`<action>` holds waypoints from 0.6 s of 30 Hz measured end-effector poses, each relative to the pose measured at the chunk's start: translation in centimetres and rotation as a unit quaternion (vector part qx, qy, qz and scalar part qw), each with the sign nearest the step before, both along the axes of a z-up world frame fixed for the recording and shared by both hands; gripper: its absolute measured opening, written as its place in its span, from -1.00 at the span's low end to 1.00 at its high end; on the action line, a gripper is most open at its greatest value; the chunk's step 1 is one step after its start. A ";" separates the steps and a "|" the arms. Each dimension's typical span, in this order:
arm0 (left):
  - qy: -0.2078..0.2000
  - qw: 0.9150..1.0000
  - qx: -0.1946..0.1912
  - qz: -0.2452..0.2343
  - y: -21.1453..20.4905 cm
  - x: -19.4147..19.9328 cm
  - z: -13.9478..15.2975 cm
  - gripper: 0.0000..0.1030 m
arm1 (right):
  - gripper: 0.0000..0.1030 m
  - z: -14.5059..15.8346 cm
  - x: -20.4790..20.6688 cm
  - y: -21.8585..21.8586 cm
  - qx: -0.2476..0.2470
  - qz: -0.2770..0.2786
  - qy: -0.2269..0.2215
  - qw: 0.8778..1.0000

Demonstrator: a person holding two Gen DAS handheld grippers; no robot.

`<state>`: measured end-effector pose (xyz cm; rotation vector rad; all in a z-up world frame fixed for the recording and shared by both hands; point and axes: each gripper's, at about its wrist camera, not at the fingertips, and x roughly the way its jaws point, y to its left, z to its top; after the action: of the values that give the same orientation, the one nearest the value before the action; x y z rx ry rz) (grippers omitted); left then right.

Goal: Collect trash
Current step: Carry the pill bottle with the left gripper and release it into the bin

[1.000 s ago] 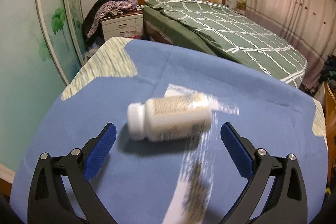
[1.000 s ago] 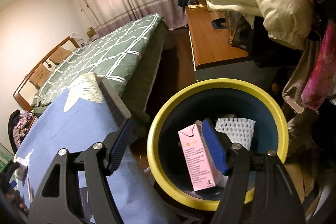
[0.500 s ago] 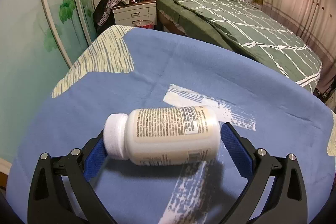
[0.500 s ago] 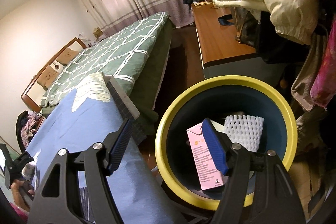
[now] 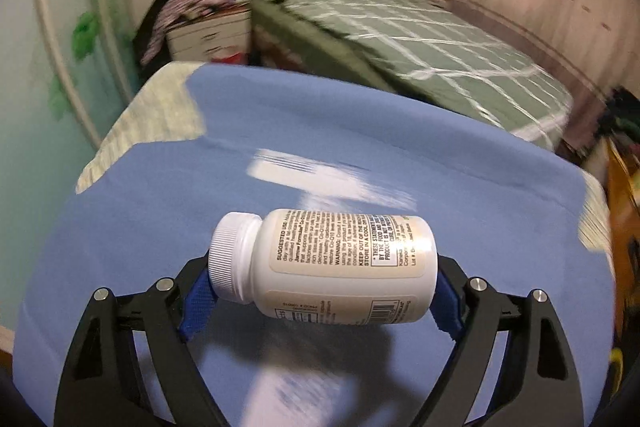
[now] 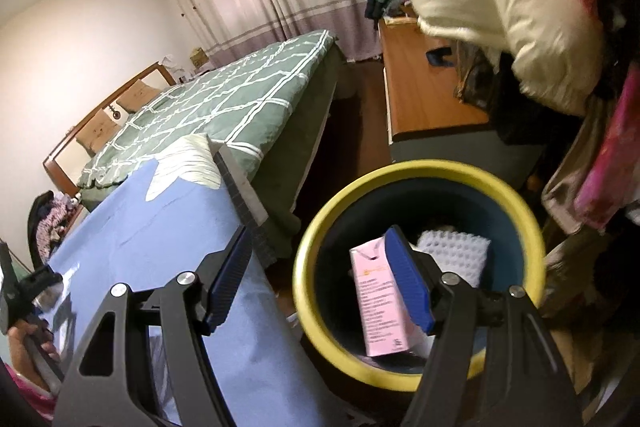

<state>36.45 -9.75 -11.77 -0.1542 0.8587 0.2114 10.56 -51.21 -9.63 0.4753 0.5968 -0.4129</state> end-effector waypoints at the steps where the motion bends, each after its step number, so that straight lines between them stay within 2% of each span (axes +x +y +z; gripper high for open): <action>1: -0.001 1.000 -0.003 -0.015 -1.0 -0.4 0.3 0.65 | 0.27 0.2 -0.6 -0.3 -0.005 -0.002 0.001 1.000; 5: -0.003 0.994 -0.012 -0.107 -7.3 -3.3 1.4 0.65 | 0.27 0.7 -2.9 -1.5 -0.016 -0.011 0.005 1.000; 10: -0.009 0.975 -0.017 -0.221 -17.0 -7.3 2.5 0.65 | 0.27 1.0 -5.3 -2.9 -0.029 -0.014 0.013 0.999; 14: 0.003 0.951 -0.019 -0.307 -25.1 -10.1 2.5 0.65 | 0.27 1.1 -7.5 -3.5 -0.044 -0.022 0.017 0.999; 18: 0.028 0.929 -0.016 -0.368 -32.2 -12.5 1.5 0.65 | 0.27 1.1 -9.7 -4.6 -0.048 -0.035 0.018 0.998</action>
<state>23.91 -41.98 -10.27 0.1507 0.9223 -0.5064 0.88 -55.79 -8.51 0.3989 0.5934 -0.5158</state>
